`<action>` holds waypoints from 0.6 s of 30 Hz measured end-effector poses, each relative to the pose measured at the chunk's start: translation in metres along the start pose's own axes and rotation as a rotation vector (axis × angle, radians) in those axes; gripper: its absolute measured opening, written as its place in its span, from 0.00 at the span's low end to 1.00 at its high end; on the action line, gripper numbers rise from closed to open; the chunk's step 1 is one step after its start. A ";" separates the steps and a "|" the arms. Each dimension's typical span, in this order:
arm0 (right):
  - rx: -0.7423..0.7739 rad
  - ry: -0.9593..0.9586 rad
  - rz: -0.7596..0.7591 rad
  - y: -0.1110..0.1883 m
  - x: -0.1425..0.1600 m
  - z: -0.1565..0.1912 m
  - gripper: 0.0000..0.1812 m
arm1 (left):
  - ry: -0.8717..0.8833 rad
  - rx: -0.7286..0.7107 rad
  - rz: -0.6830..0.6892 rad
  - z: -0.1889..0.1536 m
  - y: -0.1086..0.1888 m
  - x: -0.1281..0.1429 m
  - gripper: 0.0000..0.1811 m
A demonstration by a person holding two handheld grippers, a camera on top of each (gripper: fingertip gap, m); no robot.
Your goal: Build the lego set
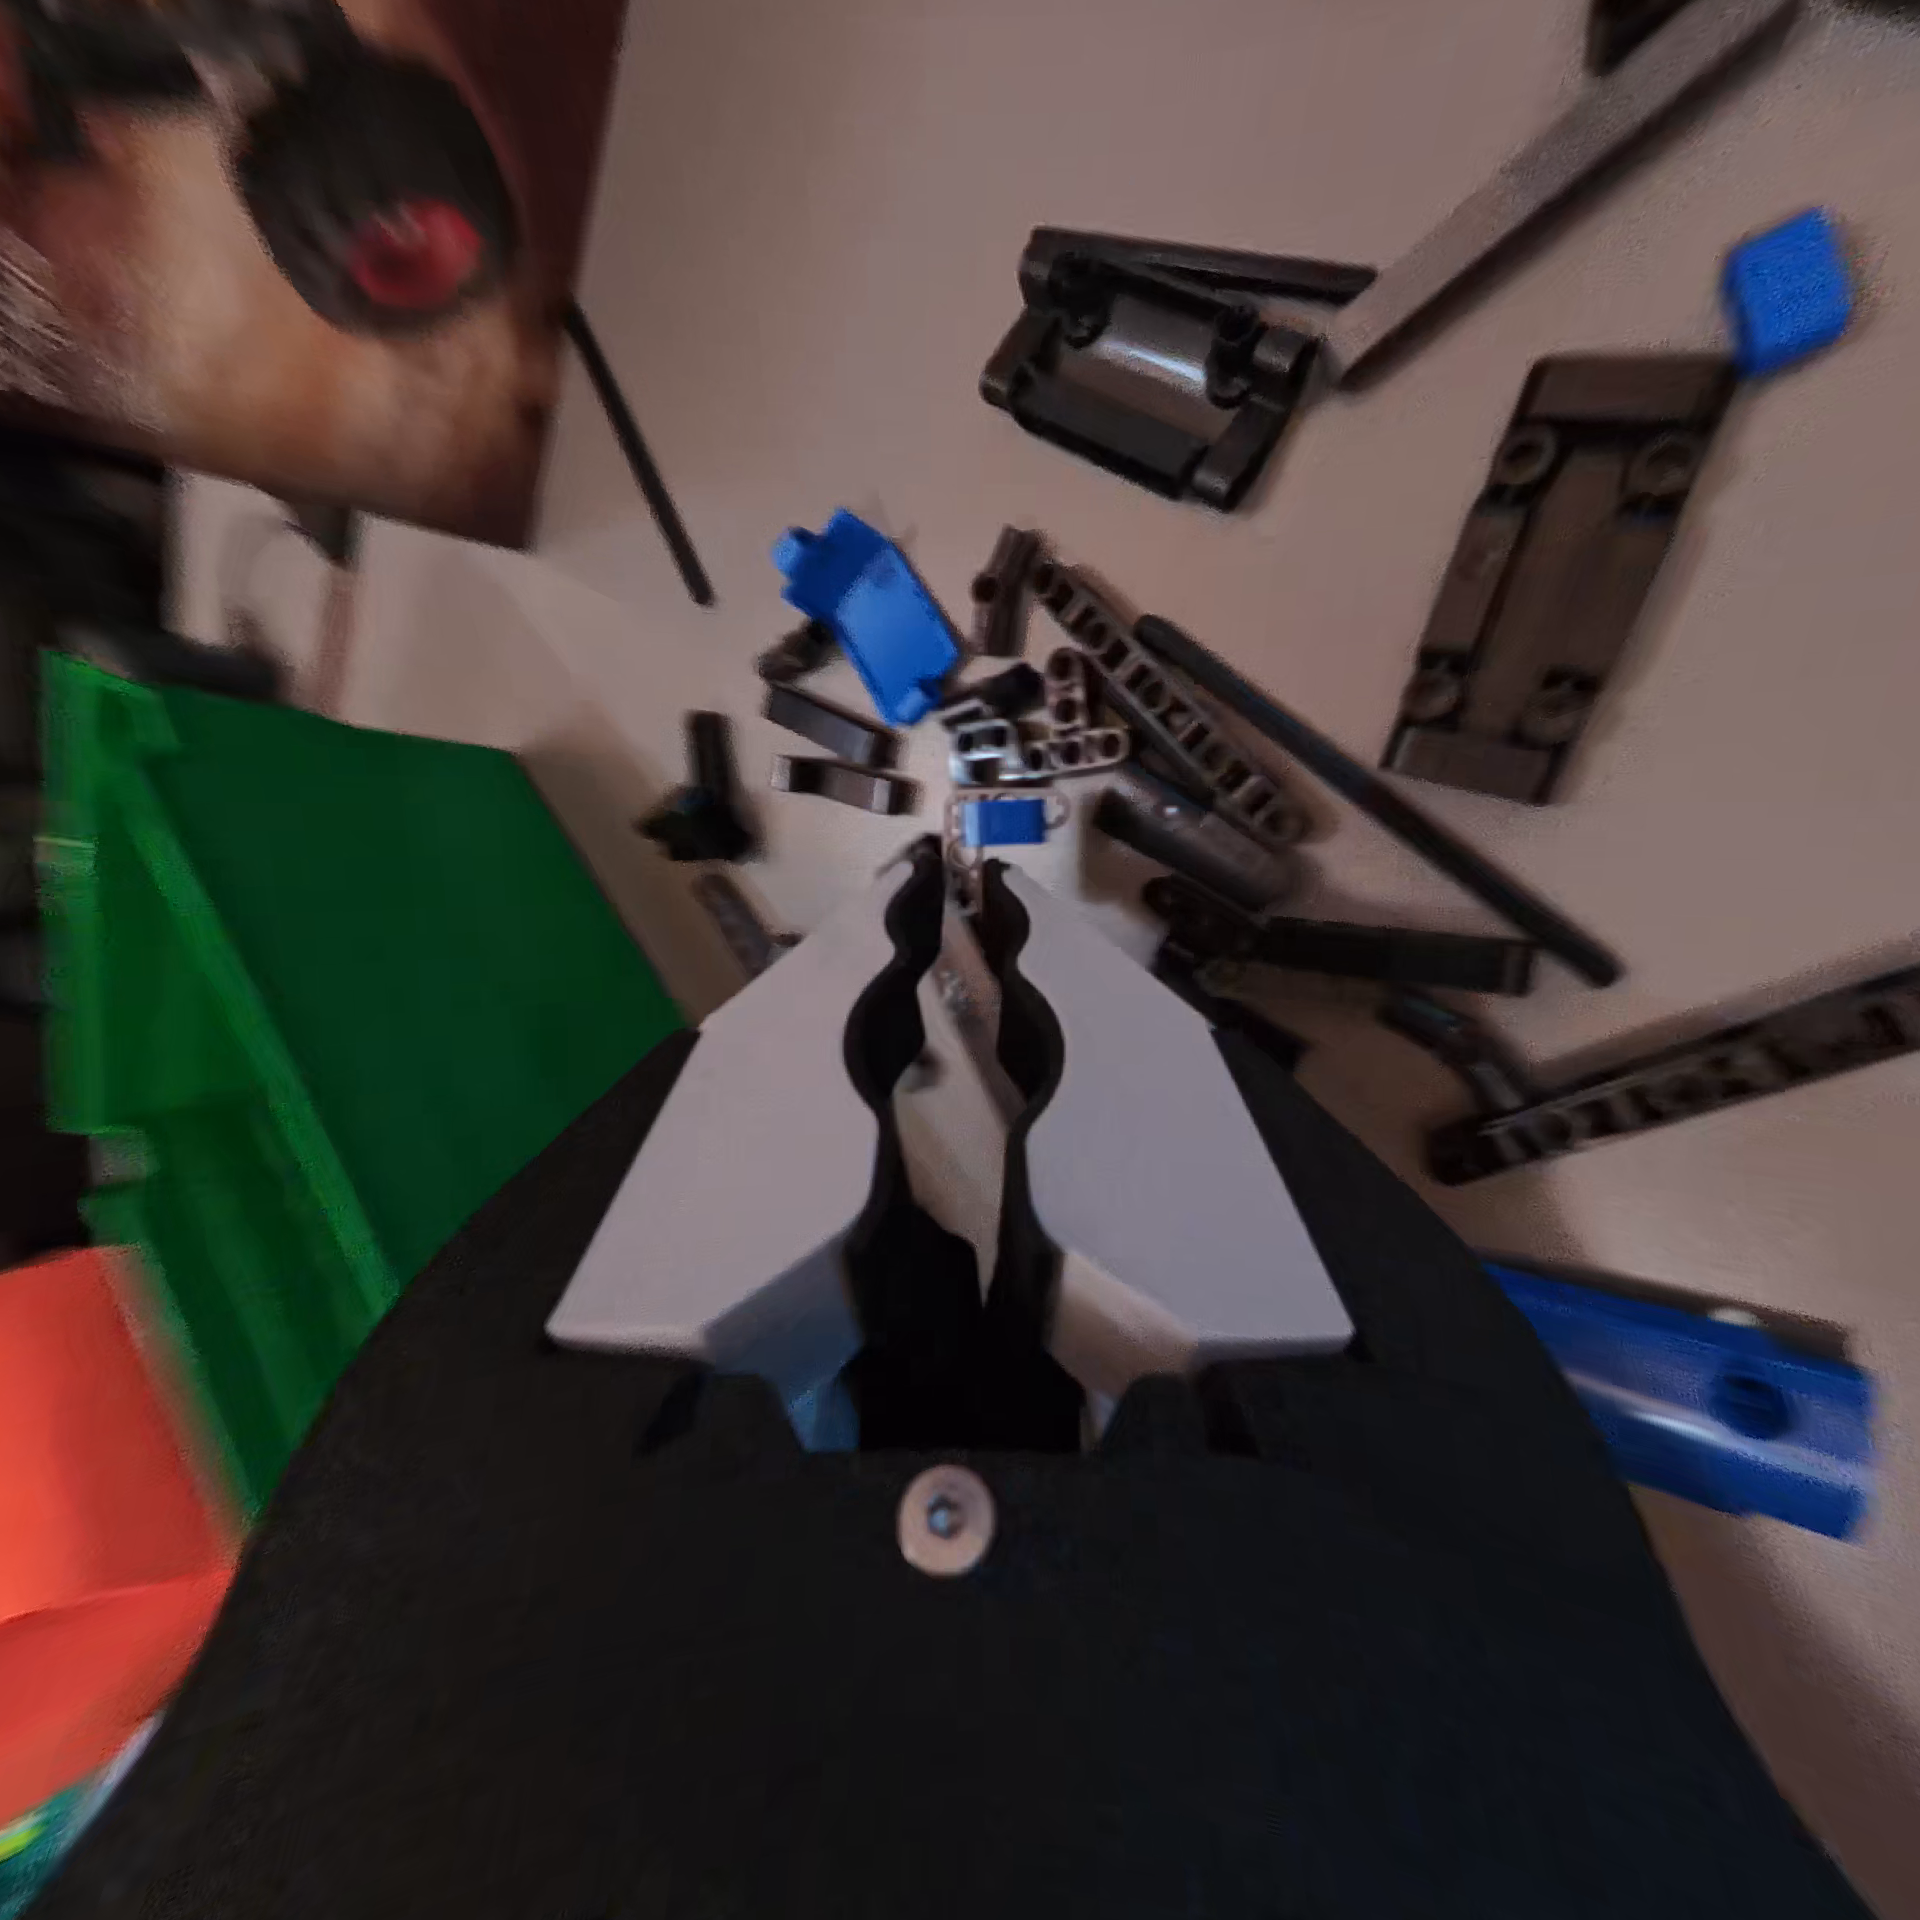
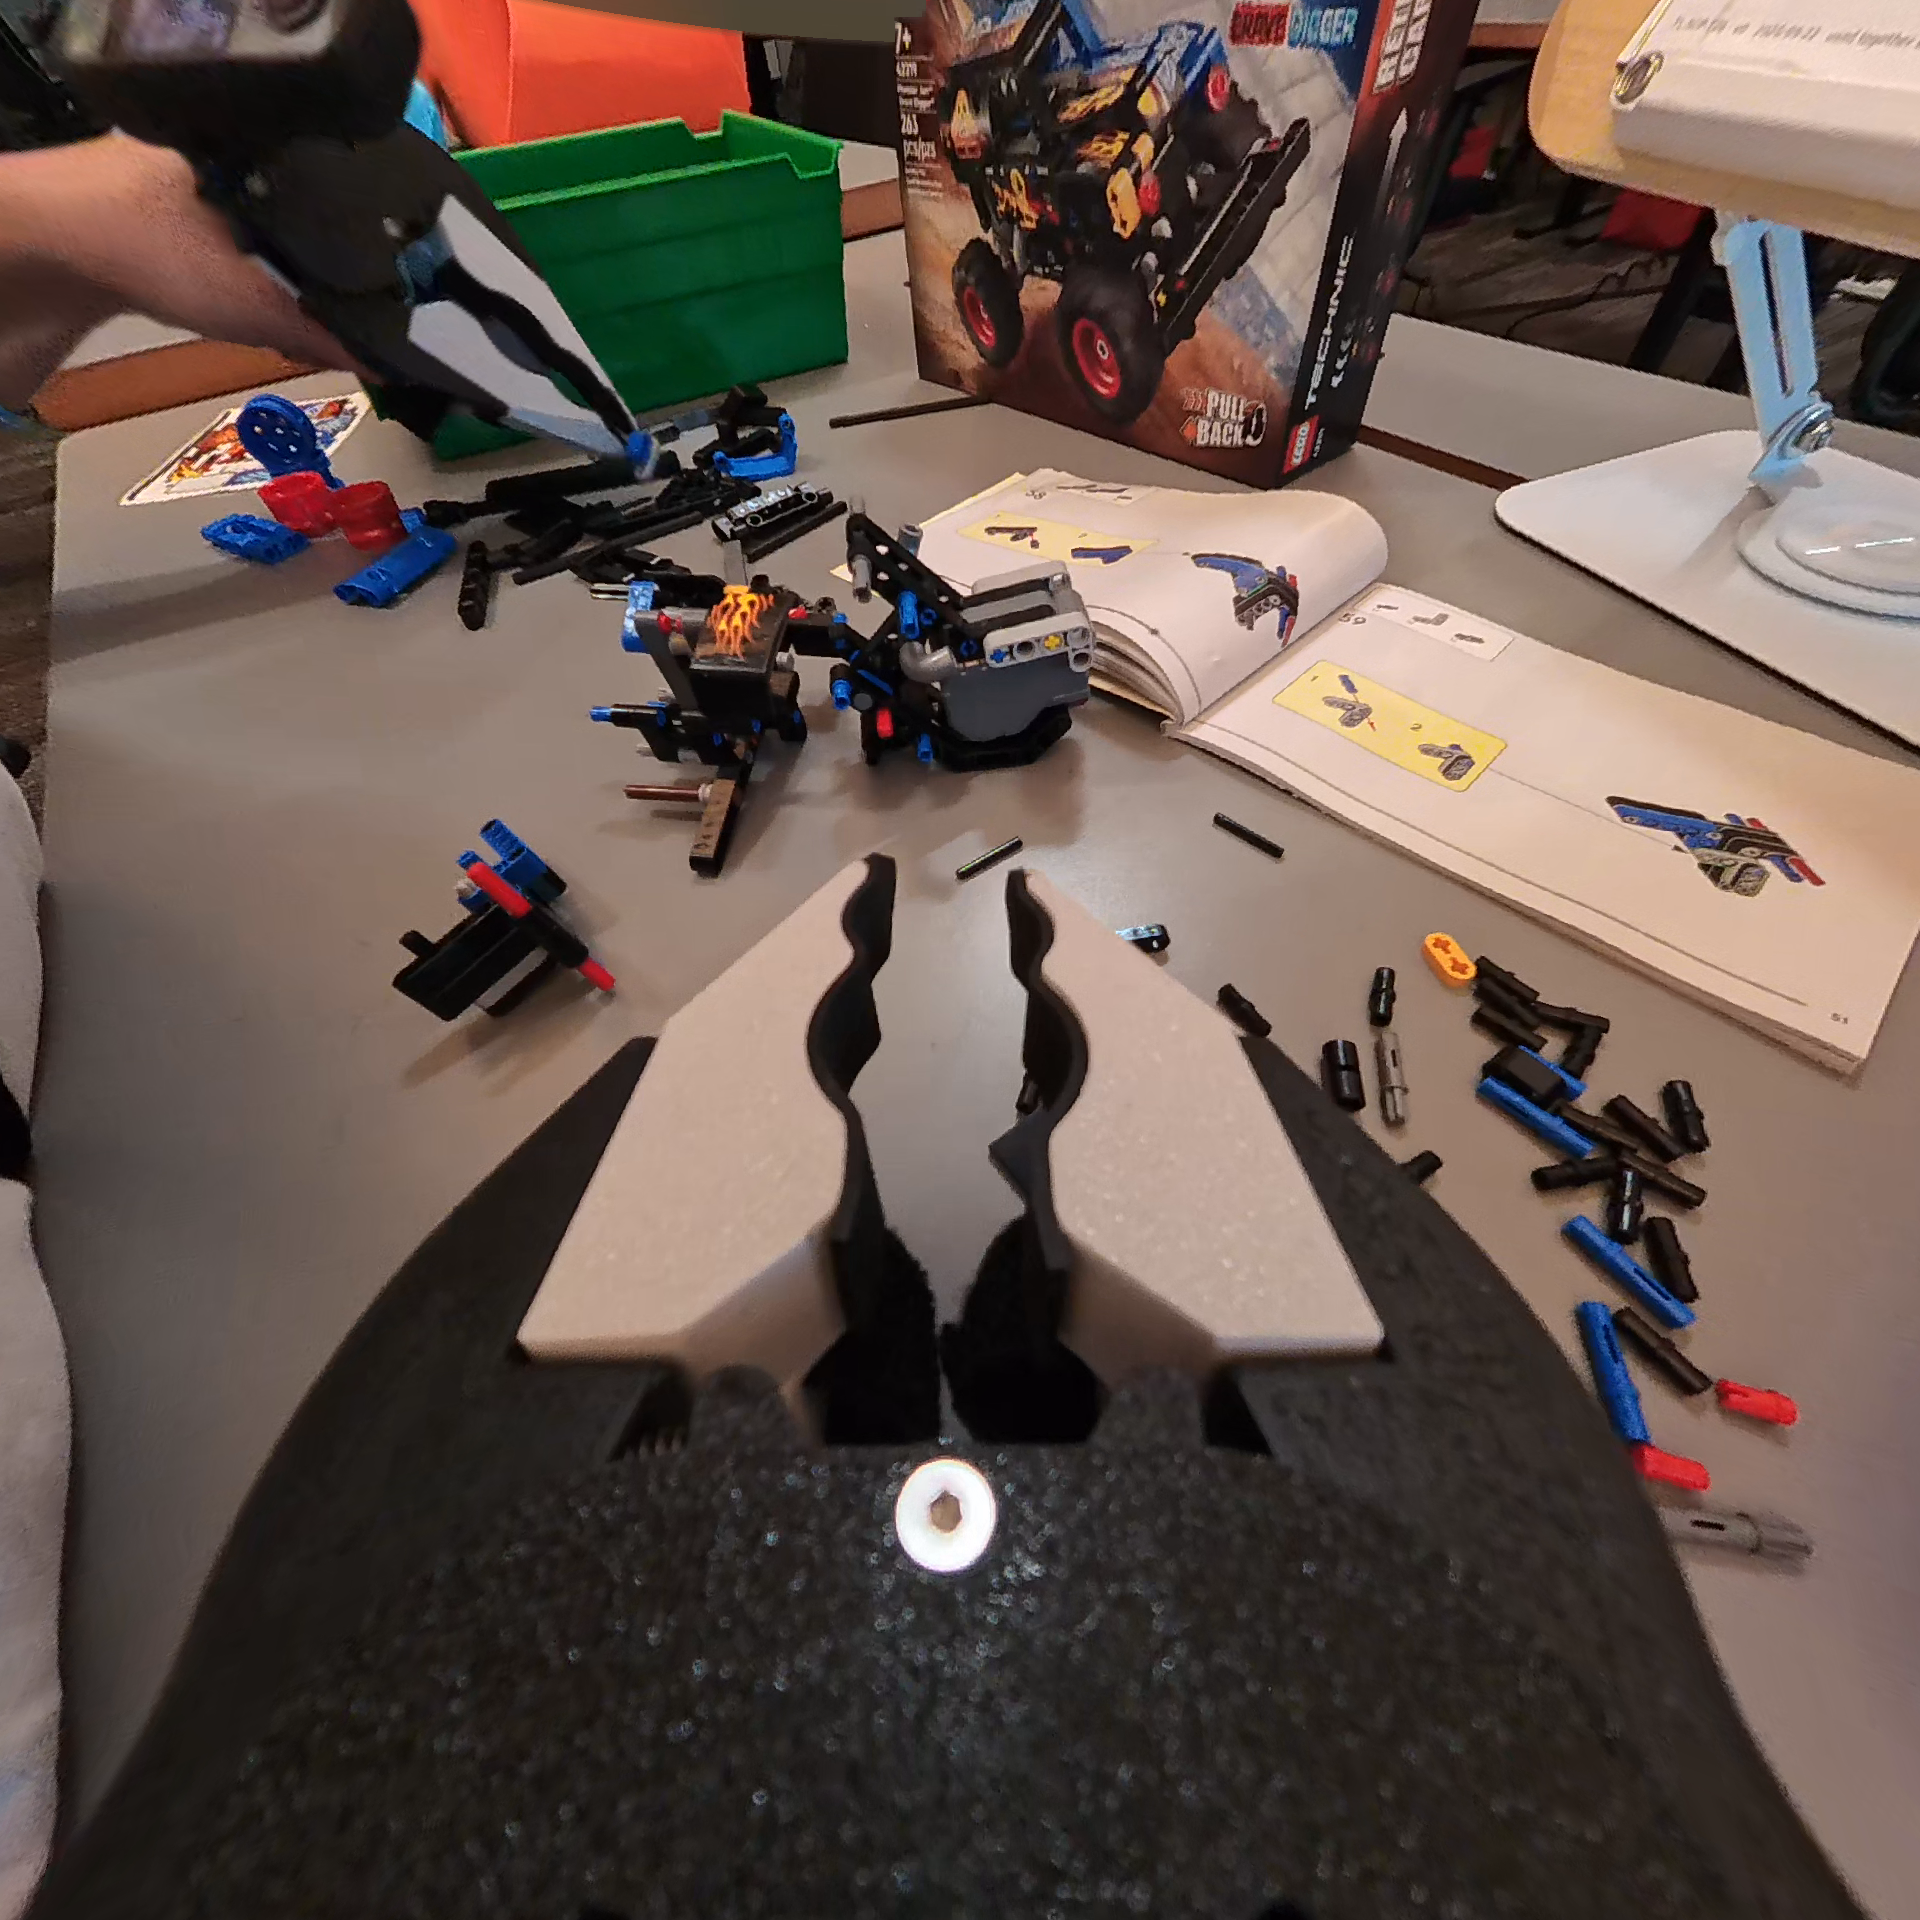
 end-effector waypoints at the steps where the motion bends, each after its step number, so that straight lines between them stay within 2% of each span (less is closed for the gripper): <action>1: 0.002 0.001 -0.004 0.000 -0.001 0.000 0.12 | -0.082 -0.102 -0.001 0.007 0.003 -0.001 0.03; 4: -0.001 0.004 -0.009 0.001 -0.001 0.001 0.12 | -0.264 -0.286 -0.017 0.014 0.010 -0.004 0.03; 6: -0.001 0.008 -0.007 0.000 -0.001 0.002 0.12 | -0.296 -0.305 -0.003 0.013 0.009 -0.002 0.03; 12: 0.019 0.013 -0.020 0.002 -0.004 -0.001 0.11 | -0.174 -0.334 -0.022 0.027 0.015 0.001 0.03; 15: 0.046 0.008 -0.027 0.003 -0.004 -0.005 0.11 | -0.082 -0.297 -0.105 0.028 0.023 -0.011 0.03; 18: 0.073 0.012 -0.036 0.006 -0.005 -0.008 0.11 | 0.020 -0.192 -0.215 0.023 0.035 -0.029 0.03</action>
Point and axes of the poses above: each gripper's, where its closed fingertips meet, y back along the fingers, x out of its underside, z = x × y across the jaws, the point moved 4 cm from there along y, back along the fingers, and after that the axes turned 5 degrees about -x, right-handed, at the moved point
